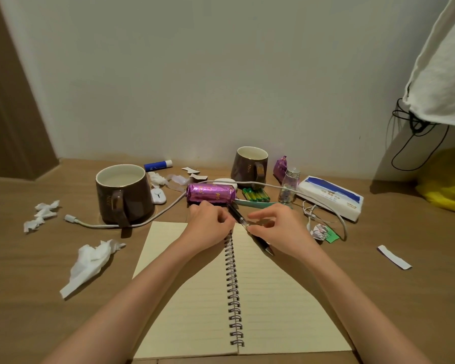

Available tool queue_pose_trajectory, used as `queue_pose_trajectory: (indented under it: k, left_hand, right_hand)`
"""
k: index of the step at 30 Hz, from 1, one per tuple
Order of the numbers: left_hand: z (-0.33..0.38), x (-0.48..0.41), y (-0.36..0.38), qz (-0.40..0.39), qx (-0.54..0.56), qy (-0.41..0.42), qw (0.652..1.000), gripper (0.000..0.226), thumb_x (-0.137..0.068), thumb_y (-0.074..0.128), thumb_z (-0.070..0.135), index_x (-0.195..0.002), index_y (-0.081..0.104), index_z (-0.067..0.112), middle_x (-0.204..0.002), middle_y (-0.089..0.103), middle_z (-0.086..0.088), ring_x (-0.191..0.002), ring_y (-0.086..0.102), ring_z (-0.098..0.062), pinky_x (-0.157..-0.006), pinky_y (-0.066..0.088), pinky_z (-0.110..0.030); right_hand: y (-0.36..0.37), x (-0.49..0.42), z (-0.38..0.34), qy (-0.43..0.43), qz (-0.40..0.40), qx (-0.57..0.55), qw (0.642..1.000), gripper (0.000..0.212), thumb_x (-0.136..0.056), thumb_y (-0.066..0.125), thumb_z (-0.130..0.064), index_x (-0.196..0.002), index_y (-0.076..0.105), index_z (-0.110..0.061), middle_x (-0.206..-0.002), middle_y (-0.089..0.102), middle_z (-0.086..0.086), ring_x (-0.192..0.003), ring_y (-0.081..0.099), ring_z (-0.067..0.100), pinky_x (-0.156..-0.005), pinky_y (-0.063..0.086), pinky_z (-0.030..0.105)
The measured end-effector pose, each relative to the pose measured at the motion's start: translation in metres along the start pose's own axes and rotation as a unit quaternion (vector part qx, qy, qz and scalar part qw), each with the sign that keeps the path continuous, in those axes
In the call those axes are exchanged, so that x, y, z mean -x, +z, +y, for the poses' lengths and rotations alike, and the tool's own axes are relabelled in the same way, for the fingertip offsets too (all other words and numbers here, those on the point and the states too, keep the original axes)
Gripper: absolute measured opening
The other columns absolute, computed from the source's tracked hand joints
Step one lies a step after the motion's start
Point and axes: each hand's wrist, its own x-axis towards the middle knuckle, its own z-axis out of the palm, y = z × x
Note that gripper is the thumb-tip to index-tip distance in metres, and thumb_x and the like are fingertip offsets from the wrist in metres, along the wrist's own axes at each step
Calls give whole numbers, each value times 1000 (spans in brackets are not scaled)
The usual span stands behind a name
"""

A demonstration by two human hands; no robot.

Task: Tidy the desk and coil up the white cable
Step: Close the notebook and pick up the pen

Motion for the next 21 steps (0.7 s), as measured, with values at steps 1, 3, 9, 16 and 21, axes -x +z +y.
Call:
queue_pose_trajectory:
  k: [1,3,9,16,21]
  left_hand:
    - [1,0,0,1,1,2,1000,31,-90,53,32,-69,70,18,-81,68,3,-97,52,-20,-85,23,-30]
    - [3,1,0,2,3,2,1000,31,-90,52,31,-71,72,16,-81,70,3,-96,52,-18,-84,22,-29]
    - [2,0,5,23,0,-21,1000,30,-87,53,29,-65,71,23,-88,68,10,-102,47,-21,-83,26,-29]
    - [13,6,2,-1,-52,6,999,24,-91,52,34,-92,71,19,-105,48,6,-110,36,-19,-85,27,-28]
    - [21,5,6,-13,-25,3,1000,18,-87,60,36,-88,72,25,-102,52,9,-110,39,-18,-87,35,-33]
  right_hand:
    - [1,0,-1,3,2,0,1000,29,-83,71,-26,-112,70,-24,-99,65,-13,-83,59,0,-67,50,15]
    - [2,0,0,12,7,-6,1000,27,-84,70,-25,-111,71,-24,-94,70,-9,-82,62,2,-63,49,14]
    - [-1,3,-1,18,3,15,1000,32,-86,67,-21,-118,66,-23,-86,66,-9,-78,60,3,-57,43,9]
    - [-10,-1,6,50,-58,-16,997,40,-81,71,-19,-121,63,-22,-83,69,-7,-80,66,8,-76,59,28]
    - [-3,2,-2,33,-29,-13,999,44,-81,70,-23,-124,58,-26,-79,67,-7,-73,63,5,-60,52,17]
